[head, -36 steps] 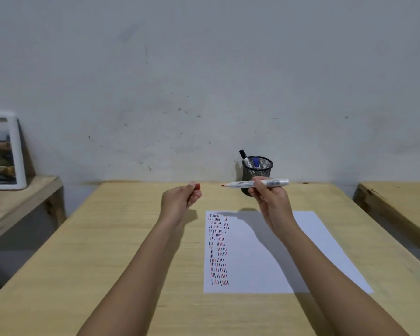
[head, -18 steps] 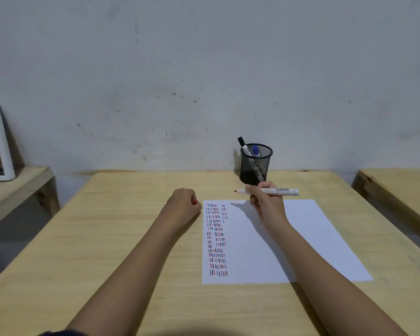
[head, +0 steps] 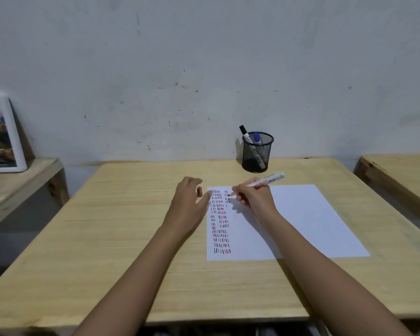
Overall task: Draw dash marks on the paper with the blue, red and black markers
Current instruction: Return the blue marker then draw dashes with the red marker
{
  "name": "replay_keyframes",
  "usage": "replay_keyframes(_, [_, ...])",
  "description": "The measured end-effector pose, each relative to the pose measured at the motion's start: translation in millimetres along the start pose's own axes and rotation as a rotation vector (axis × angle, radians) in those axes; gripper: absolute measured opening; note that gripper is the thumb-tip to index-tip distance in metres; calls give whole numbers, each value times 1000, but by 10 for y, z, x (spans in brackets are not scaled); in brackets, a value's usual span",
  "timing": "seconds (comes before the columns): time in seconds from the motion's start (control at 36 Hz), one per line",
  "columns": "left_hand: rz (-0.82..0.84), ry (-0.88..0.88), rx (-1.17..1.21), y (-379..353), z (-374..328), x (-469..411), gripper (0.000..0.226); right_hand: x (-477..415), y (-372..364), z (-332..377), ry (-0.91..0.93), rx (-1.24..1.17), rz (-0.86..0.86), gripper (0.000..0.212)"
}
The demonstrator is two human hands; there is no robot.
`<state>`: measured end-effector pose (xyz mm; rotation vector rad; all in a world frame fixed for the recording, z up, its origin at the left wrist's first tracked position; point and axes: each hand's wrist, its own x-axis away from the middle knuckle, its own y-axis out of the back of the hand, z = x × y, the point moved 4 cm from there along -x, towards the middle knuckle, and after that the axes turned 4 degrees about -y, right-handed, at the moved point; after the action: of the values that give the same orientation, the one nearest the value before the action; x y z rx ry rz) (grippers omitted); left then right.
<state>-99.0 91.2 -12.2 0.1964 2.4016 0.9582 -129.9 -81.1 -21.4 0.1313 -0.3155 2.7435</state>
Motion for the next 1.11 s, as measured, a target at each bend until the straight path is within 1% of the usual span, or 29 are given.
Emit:
replay_keyframes(0.03, [35, -35, 12, -31, -33, 58, 41, 1, -9, -14, 4, 40, -14, 26])
replay_keyframes(0.08, [166, -85, 11, -129, -59, 179, 41, 6, -33, -32, 21, 93, -44, 27])
replay_keyframes(0.14, [282, -127, -40, -242, -29, 265, 35, 13, -63, -41, 42, 147, -76, 28])
replay_keyframes(0.17, [321, -135, -78, -278, -13, 294, 36, 23, -83, -43, 53, 175, -87, 28])
replay_keyframes(0.22, [356, -145, -147, -319, 12, 325, 45, 45, -115, -48, 77, 176, -94, 27])
replay_keyframes(0.31, [341, -164, -194, -335, 5, 334, 53, 43, -139, -59, 105, 169, -84, 28])
replay_keyframes(0.42, [350, -141, -239, -337, -9, 350, 63, 24, -130, -60, 112, 181, -94, 29])
replay_keyframes(0.53, [356, -130, -244, -339, -15, 353, 64, 24, -139, -55, 123, 181, -85, 33])
replay_keyframes(0.92, [389, -93, -236, -314, -49, 372, 66, 32, -168, -53, 136, 246, -49, 30])
replay_keyframes(1.03, [393, -83, -234, -303, -58, 375, 66, 11, -154, -65, 145, 268, -70, 29])
replay_keyframes(1.11, [391, -78, -222, -301, -60, 386, 65, -16, -99, -77, 118, 212, -115, 28])
